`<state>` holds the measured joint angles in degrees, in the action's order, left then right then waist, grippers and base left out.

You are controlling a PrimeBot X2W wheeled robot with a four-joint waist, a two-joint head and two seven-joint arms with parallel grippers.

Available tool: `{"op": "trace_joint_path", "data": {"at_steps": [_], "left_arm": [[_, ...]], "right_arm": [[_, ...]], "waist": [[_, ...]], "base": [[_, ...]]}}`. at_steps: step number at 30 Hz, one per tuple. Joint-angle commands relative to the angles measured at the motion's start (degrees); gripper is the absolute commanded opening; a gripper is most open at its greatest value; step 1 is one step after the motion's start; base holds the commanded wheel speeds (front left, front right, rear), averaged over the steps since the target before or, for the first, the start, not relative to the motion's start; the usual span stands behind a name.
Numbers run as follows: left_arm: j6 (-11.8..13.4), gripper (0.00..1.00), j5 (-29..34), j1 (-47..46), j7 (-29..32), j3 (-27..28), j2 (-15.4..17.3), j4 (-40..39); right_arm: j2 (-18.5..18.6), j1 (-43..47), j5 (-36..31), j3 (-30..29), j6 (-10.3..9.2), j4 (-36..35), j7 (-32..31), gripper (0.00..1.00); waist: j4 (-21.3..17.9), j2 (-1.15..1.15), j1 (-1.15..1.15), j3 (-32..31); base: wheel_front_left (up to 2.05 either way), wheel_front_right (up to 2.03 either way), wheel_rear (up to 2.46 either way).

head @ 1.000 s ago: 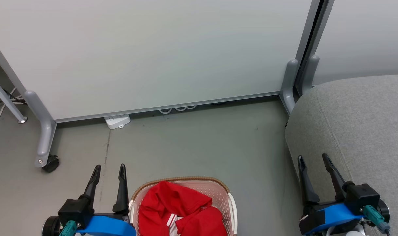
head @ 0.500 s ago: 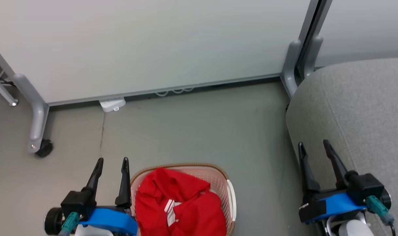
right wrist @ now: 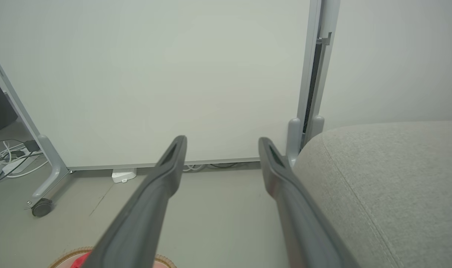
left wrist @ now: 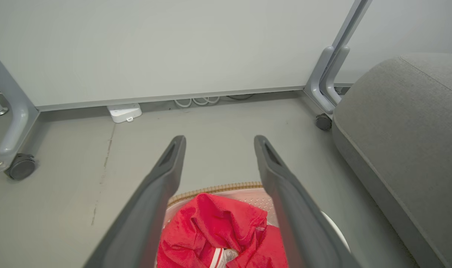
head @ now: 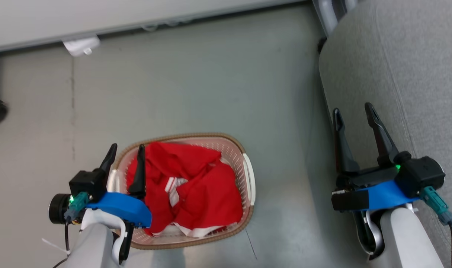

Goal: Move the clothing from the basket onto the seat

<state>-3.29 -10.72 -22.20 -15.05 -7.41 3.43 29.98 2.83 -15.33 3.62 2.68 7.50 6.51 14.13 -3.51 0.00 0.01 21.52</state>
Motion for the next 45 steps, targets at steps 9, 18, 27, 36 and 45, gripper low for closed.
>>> {"op": "trace_joint_path", "data": {"at_steps": [9, 18, 27, 36, 45], "left_arm": [[0.1, 1.00, -1.8, -9.6, -0.2, 1.9, 1.9, 13.7], [1.7, 1.00, -5.4, -14.3, -0.2, 6.7, 3.9, 22.1], [4.5, 1.00, -5.4, -17.3, -0.2, 9.3, 6.5, 23.4], [5.7, 1.00, -5.9, -19.5, 0.0, 11.1, 7.0, 23.6], [4.4, 0.33, -5.2, -22.2, -0.1, 10.7, 7.8, 25.0]], "right_arm": [[0.1, -3.8, 1.6, 1.8, -0.03, -1.0, 0.9, 1.00], [0.1, -4.1, 4.1, 3.1, -0.03, -2.2, 1.1, 1.00], [0.1, -3.8, 5.4, 4.1, -0.03, -3.9, 1.0, 1.00], [0.1, -4.4, 5.9, 5.1, -0.03, -4.8, 1.0, 1.00], [0.1, -4.4, 6.2, 5.6, -0.04, -5.1, 1.0, 1.00]], "waist": [[-7.6, 0.00, -0.01, 14.2], [-12.2, 0.00, -0.01, 20.2], [-13.8, 0.00, -0.01, 24.8], [-13.8, 0.00, -0.01, 27.9], [-14.1, 0.00, -0.01, 29.7]], "base": [[0.00, 0.00, 0.00], [0.00, 0.00, 0.00], [0.00, 0.00, 0.00], [0.00, 0.00, 0.00], [0.00, 0.00, 0.00]]}}
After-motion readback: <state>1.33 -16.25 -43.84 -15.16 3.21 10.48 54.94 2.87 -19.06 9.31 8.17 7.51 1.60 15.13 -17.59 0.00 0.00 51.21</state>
